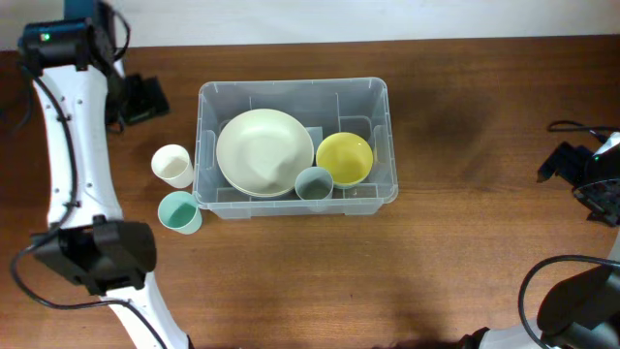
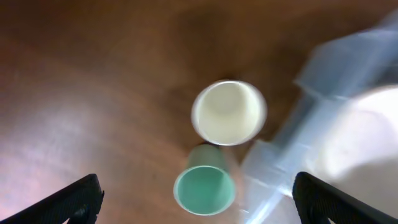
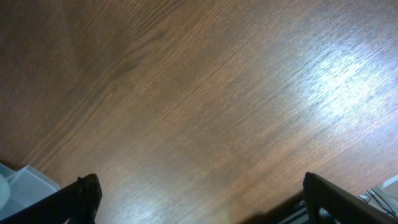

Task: Pack container
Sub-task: 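Move the left gripper to the cream cup and grasp its rim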

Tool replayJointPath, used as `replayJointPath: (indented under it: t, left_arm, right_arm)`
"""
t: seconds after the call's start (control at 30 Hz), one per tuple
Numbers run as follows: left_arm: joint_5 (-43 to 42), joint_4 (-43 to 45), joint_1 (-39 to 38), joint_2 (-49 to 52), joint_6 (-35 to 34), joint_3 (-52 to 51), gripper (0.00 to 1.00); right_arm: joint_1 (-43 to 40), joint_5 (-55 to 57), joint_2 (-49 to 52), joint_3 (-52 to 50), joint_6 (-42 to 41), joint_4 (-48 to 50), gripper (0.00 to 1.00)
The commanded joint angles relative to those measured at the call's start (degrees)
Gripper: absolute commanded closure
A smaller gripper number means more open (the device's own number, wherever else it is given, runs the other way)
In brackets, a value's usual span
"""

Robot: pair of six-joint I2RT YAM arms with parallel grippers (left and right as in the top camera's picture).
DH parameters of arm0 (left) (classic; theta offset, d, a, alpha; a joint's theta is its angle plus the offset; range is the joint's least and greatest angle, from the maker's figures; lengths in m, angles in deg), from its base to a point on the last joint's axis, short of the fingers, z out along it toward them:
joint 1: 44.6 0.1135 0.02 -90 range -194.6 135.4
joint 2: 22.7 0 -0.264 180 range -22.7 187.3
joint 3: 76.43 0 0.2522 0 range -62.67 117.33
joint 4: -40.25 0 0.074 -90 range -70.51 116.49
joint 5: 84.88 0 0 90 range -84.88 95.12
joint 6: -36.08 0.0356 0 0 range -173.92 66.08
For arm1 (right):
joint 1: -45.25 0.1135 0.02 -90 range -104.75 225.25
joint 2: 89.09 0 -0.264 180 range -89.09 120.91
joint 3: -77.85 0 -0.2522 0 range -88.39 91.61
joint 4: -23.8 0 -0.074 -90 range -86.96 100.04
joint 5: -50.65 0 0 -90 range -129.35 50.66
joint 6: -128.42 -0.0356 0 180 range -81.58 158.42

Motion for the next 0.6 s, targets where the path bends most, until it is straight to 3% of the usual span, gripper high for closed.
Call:
replayJointPath:
  t: [0.0, 0.23, 0.57]
  left_arm:
    - [0.61, 2.49, 3.26, 0.09, -2.75, -6.05, 0.0]
    - [-5.53, 12.33, 5.14, 0.09, 2.01, -17.35, 0.01]
    - [-5.44, 15.91, 4.87, 0.11, 3.78, -29.09, 0.03]
  right_arm:
    - [-0.11, 0.11, -0.74, -0.07, 0.42, 0.0, 0.01]
    - [-0.11, 0.09, -0.74, -0.07, 0.39, 0.0, 0.01]
    - [-0.11, 0.11, -0.74, -0.07, 0.42, 0.0, 0.01]
